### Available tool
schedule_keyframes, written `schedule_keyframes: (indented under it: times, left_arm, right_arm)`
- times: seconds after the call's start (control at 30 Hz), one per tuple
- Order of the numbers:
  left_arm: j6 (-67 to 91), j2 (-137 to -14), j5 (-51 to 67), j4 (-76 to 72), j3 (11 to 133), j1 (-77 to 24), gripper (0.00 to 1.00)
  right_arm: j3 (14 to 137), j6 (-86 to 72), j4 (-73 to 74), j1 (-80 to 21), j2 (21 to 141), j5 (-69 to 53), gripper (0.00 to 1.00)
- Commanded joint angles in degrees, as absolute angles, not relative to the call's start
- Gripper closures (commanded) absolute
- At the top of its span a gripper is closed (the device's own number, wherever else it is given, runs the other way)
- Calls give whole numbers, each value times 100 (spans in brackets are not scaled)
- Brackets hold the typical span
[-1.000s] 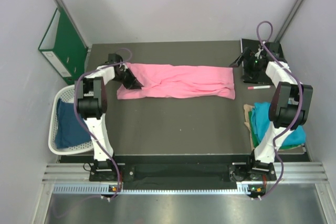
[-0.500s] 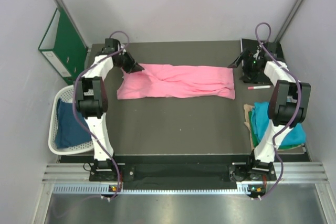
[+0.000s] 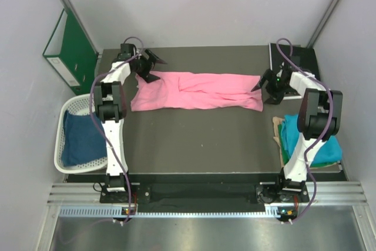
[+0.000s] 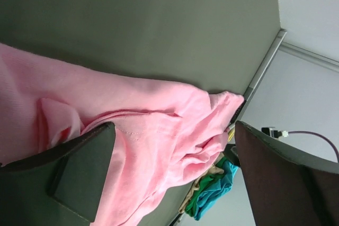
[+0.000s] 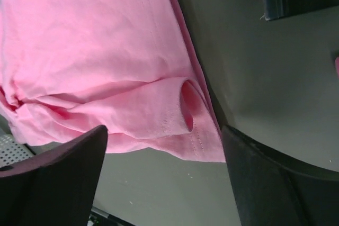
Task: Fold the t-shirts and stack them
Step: Fold the other side of the tshirt into a rectangle
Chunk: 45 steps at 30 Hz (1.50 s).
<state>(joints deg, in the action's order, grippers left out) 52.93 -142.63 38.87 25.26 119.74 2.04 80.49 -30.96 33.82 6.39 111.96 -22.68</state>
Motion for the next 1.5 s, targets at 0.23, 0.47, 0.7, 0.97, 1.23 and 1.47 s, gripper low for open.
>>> schedule_keyframes:
  times: [0.23, 0.47, 0.7, 0.97, 1.23, 1.47]
  left_arm:
    - [4563, -13017, 4087, 2732, 11032, 299, 1]
    - [4280, -12841, 3990, 2891, 10652, 299, 1]
    - [3991, -12823, 3850, 3198, 10775, 299, 1]
    - [3481, -12420, 3639, 3603, 10644, 299, 1]
    - [2725, -11585, 2920, 4078, 10197, 299, 1]
    - [2953, -11154, 2172, 4280, 9291, 299, 1]
  right_arm:
    - [8156, -3058, 3436, 361, 10934, -2320, 34]
    - [8261, -3207, 2954, 290, 11170, -2461, 36]
    - [8789, -3366, 2383, 246, 11548, -2233, 36]
    - [9666, -3490, 2048, 246, 12348, -2127, 33]
    - [10231, -2761, 2645, 246, 12218, -1653, 9]
    - [9967, -2303, 3207, 246, 11927, -617, 0]
